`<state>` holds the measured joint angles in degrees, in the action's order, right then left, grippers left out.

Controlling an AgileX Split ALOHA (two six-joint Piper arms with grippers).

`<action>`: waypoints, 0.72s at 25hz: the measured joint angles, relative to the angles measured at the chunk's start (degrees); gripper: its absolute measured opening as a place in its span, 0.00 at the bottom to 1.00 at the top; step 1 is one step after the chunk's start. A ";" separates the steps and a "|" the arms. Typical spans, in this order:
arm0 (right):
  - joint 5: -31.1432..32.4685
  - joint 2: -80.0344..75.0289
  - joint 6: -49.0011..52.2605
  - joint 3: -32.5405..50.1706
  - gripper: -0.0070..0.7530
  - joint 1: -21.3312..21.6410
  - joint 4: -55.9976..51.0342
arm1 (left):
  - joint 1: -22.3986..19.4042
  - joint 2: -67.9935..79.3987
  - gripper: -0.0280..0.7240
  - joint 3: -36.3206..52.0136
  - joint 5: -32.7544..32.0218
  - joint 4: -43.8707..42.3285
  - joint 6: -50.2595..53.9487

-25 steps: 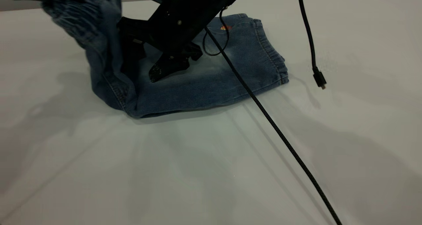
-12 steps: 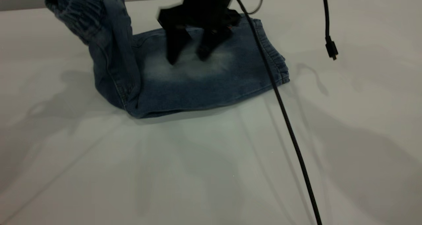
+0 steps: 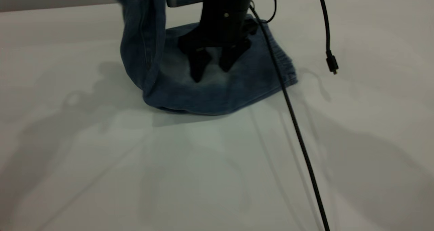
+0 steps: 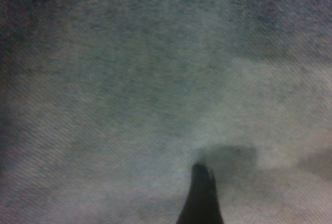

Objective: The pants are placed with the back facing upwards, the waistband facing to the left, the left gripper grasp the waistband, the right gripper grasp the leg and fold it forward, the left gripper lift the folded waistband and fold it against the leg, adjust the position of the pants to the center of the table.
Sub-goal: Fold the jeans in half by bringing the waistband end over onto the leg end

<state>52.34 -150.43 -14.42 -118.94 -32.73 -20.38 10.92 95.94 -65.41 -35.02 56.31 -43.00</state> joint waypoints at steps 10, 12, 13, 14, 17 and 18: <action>1.40 6.25 2.40 0.29 0.64 1.43 -3.08 | 1.98 0.00 0.24 0.00 1.82 -0.36 0.27; 1.84 7.58 2.40 0.29 0.64 1.88 -1.65 | 1.94 0.00 0.24 0.00 1.51 -0.36 0.32; 1.84 8.28 2.40 0.29 0.64 2.03 -0.69 | 2.01 0.00 0.24 0.00 0.85 -0.41 0.32; 1.84 8.97 2.40 0.29 0.64 2.48 0.31 | 2.32 0.00 0.24 0.00 0.80 -0.48 0.32; 1.84 11.08 4.11 0.22 0.64 4.02 4.51 | 3.30 0.18 0.24 0.00 0.79 -0.68 0.32; 2.20 11.61 4.79 0.22 0.64 4.75 5.74 | 3.84 0.41 0.24 0.00 0.86 -0.68 0.32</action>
<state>54.54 -138.82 -9.63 -118.72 -27.97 -14.64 14.76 96.35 -65.41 -34.16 55.63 -42.67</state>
